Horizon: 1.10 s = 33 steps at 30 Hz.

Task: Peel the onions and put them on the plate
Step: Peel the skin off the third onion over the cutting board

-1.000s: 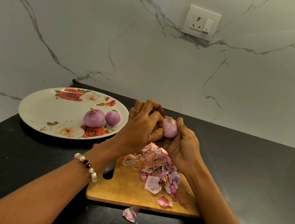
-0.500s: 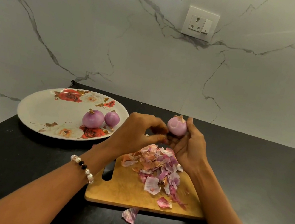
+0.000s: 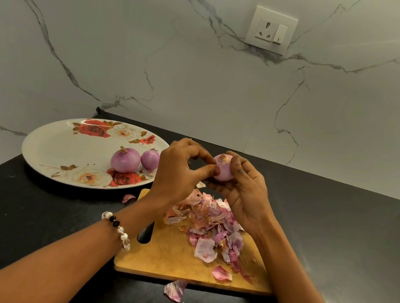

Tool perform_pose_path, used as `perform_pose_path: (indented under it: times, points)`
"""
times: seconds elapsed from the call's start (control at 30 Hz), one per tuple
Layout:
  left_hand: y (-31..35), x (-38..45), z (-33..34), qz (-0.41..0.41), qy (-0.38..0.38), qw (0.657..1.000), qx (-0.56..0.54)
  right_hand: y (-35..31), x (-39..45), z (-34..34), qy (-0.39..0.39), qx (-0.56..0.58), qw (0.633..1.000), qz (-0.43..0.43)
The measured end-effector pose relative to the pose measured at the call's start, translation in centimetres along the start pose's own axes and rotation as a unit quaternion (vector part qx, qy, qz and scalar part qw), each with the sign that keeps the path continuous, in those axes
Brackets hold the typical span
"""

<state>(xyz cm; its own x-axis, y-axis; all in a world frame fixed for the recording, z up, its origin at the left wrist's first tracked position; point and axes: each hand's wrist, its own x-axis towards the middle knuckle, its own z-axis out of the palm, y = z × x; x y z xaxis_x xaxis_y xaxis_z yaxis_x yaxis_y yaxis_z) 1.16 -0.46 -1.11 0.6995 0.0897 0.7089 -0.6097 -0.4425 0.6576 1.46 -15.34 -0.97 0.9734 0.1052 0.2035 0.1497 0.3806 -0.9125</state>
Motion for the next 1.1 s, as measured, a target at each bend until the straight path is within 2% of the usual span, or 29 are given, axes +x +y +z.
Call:
perform_pose_path:
  times: [0.13, 0.33, 0.67, 0.9, 1.1]
  points:
    - [-0.1, 0.1, -0.1, -0.015, -0.013, 1.000, 0.002, 0.1, 0.1, -0.1, -0.002, -0.008, 1.000, -0.007]
    - [-0.4, 0.3, -0.1, -0.042, -0.070, 0.997, -0.004, 0.1, 0.0, -0.2, -0.010, -0.015, 1.000, -0.008]
    - [-0.7, 0.1, 0.7, 0.061, -0.092, 0.992, 0.068, -0.1, 0.0, 0.1, 0.016, 0.051, 0.998, 0.022]
    - [0.1, 0.2, 0.2, 0.083, -0.096, 0.992, 0.016, -1.2, 0.1, -1.5, 0.088, 0.116, 0.988, 0.047]
    - [0.3, 0.0, -0.3, 0.071, -0.107, 0.992, -0.002, -1.1, 0.0, -1.4, 0.074, 0.098, 0.991, 0.057]
